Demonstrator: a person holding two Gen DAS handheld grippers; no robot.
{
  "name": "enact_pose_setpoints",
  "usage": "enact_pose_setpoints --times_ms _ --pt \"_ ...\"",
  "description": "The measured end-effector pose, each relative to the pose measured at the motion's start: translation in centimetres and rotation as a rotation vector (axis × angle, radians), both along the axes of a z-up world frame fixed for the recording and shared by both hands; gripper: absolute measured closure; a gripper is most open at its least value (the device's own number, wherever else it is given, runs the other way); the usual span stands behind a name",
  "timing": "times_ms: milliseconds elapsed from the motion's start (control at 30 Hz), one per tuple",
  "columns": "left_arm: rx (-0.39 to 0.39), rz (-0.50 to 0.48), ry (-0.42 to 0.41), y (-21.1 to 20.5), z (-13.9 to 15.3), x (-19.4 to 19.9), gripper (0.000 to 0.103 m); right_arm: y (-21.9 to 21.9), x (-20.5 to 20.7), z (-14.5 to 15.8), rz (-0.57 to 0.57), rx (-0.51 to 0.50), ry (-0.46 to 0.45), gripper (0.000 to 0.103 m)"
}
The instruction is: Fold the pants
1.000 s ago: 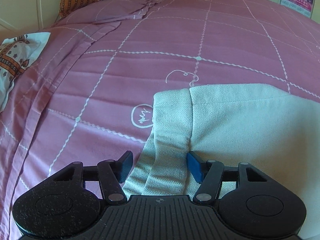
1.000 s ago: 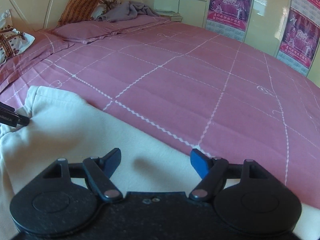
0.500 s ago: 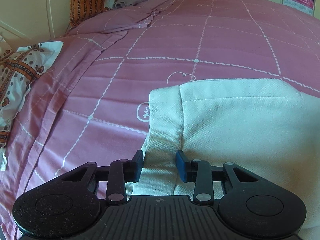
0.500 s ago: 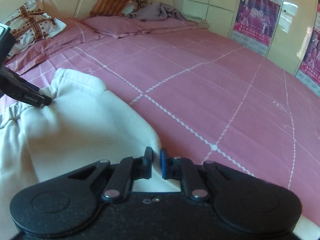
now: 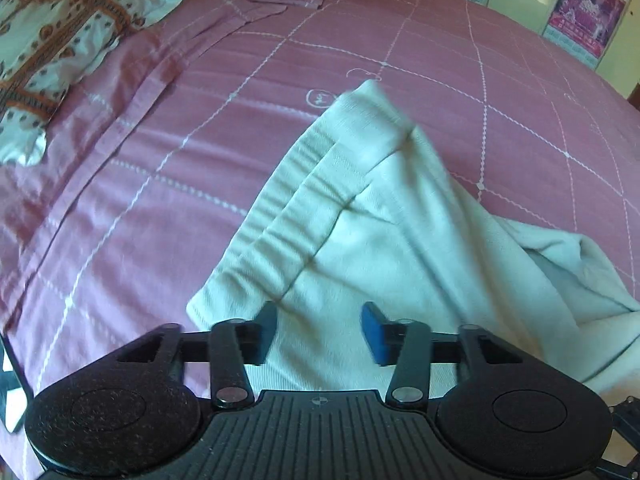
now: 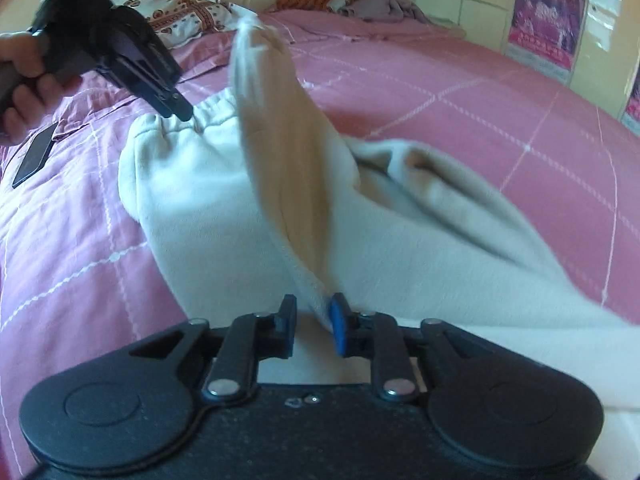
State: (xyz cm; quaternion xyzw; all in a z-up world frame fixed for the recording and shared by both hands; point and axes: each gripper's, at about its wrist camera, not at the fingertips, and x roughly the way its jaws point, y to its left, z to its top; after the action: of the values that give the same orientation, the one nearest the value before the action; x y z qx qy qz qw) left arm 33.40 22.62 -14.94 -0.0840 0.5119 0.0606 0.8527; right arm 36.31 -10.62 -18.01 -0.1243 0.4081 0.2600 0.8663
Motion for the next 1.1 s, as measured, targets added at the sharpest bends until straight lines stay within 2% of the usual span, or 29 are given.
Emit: enact_pose_setpoints --times_ms 67,167,300,433,467,533,600,667,733,800,867,900,1000,1067,1100 --pt "-0.045 0.010 -0.038 0.5 0.7 -1.3 0.022 -0.4 -0.6 0.7 -0.045 0.046 0.022 0.077" --pt "-0.124 0.050 -0.064 0.8 1.1 -1.5 0.016 -1.9 -1.5 1.6 -0.141 0.125 0.063 0.075" --pt "-0.264 0.131 0.007 1.1 -0.9 -0.7 0.014 -4.3 -1.4 1.5 -0.281 0.226 0.164 0.068" --pt "-0.313 0.215 0.042 1.0 -3.6 -0.4 0.015 -6.1 -1.7 1.2 -0.380 0.300 0.208 0.062" --pt "-0.332 0.231 0.033 1.0 -4.1 -0.2 0.017 -6.2 -1.5 1.2 -0.396 0.312 0.214 0.059" --pt "-0.360 0.253 0.032 1.0 -4.9 0.4 0.029 -6.4 -1.2 1.1 -0.414 0.332 0.222 0.058" --pt "-0.418 0.268 0.036 0.9 -5.7 1.0 0.051 -6.5 -0.9 1.1 -0.442 0.346 0.229 0.058" --pt "-0.464 0.296 0.035 0.7 -6.3 1.1 0.056 -6.7 -0.5 0.9 -0.474 0.370 0.249 0.058" --pt "-0.488 0.320 0.009 0.5 -6.5 0.6 0.056 -6.8 -0.2 0.9 -0.505 0.388 0.272 0.058" --pt "-0.497 0.361 -0.018 0.8 -6.7 -0.1 0.088 -6.9 0.1 0.7 -0.529 0.400 0.289 0.058" --pt "-0.559 0.404 -0.069 1.6 -6.9 -1.1 0.090 -7.2 0.5 0.4 -0.563 0.435 0.317 0.058" --pt "-0.563 0.408 -0.087 1.7 -6.8 -1.4 0.090 -7.5 0.7 0.2 -0.587 0.457 0.328 0.058" --pt "-0.491 0.334 -0.112 0.6 -5.8 -1.3 0.090 -8.9 1.7 0.0 -0.710 0.535 0.351 0.056" --pt "-0.466 0.296 -0.128 0.1 -4.9 -1.0 0.090 -9.4 2.8 -0.4 -0.782 0.533 0.373 0.055" --pt "-0.462 0.289 -0.133 0.2 -4.5 -0.8 0.090 -9.5 3.4 -0.9 -0.807 0.528 0.389 0.060"
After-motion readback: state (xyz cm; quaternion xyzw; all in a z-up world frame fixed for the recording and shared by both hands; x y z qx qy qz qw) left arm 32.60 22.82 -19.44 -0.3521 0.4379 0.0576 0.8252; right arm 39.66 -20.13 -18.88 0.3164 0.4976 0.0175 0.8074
